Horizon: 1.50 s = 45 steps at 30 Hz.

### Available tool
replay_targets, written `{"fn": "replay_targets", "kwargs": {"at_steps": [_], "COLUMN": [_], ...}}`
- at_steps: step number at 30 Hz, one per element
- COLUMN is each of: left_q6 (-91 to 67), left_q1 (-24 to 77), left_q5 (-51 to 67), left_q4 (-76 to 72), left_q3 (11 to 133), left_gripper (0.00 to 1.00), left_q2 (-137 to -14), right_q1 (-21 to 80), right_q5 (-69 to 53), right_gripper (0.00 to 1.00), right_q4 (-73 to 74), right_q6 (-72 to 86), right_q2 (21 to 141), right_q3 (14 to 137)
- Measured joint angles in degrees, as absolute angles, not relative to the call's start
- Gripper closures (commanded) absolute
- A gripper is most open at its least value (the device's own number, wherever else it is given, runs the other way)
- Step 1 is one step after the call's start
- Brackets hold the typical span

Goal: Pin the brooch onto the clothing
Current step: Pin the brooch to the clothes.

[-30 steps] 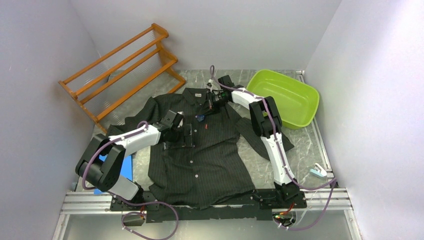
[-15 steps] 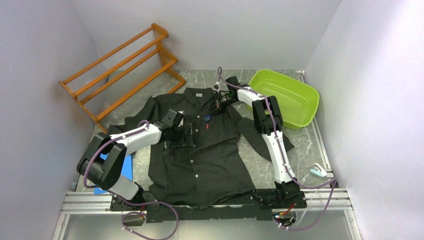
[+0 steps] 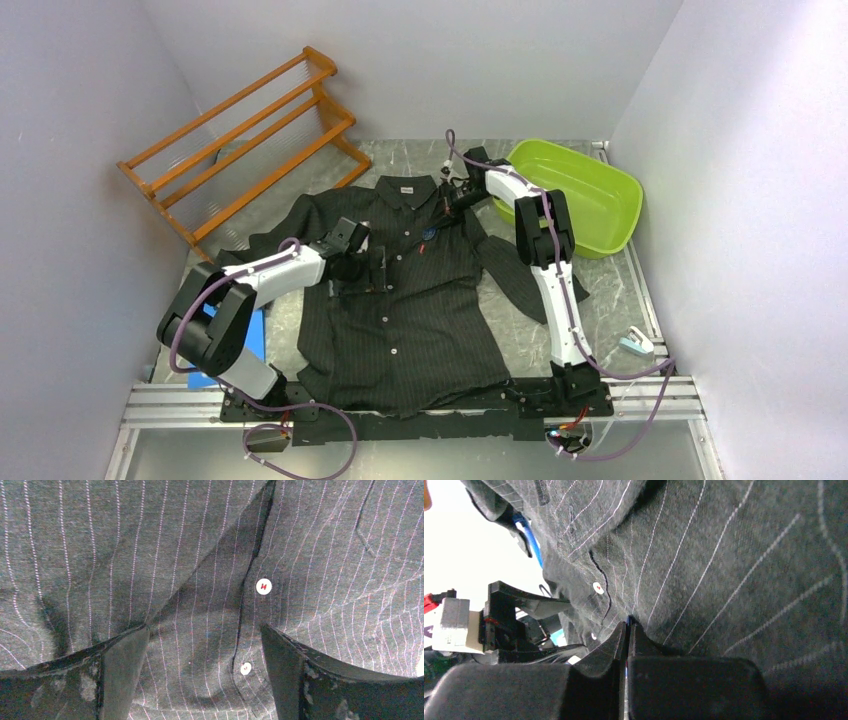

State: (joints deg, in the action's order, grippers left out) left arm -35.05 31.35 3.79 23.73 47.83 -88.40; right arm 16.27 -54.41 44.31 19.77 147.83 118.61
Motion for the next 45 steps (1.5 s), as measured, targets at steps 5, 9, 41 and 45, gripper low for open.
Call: {"fn": "replay_targets", "kwargs": {"at_steps": [5, 9, 41, 45], "left_q6": [-34.65, -34.5, -27.18, -24.29], "left_q1": [31.38, 31.46, 31.57, 31.53], "left_q5": [3.22, 3.07, 1.02, 4.8], "left_q4": [23.86, 23.86, 20.16, 10.63], "left_q3": [48.47, 48.49, 49.87, 49.45], "left_gripper": [0.1, 0.1, 0.13, 0.15], "left_q2": [-88.97, -88.97, -84.95, -81.62], "right_q1": [16.03, 16.05, 25.74, 27.53], "right_q5": [-49.45, -46.37, -9.39, -5.39], "right_gripper": [1.0, 1.0, 1.0, 1.0], "right_q4": [46.7, 48.14, 62.48, 62.11], "right_q6": [17.93, 16.95, 16.49, 17.54], "right_q2": [145.38, 143.57, 130.23, 128.16], "right_q3": [117.89, 117.54, 121.95, 121.38]}}
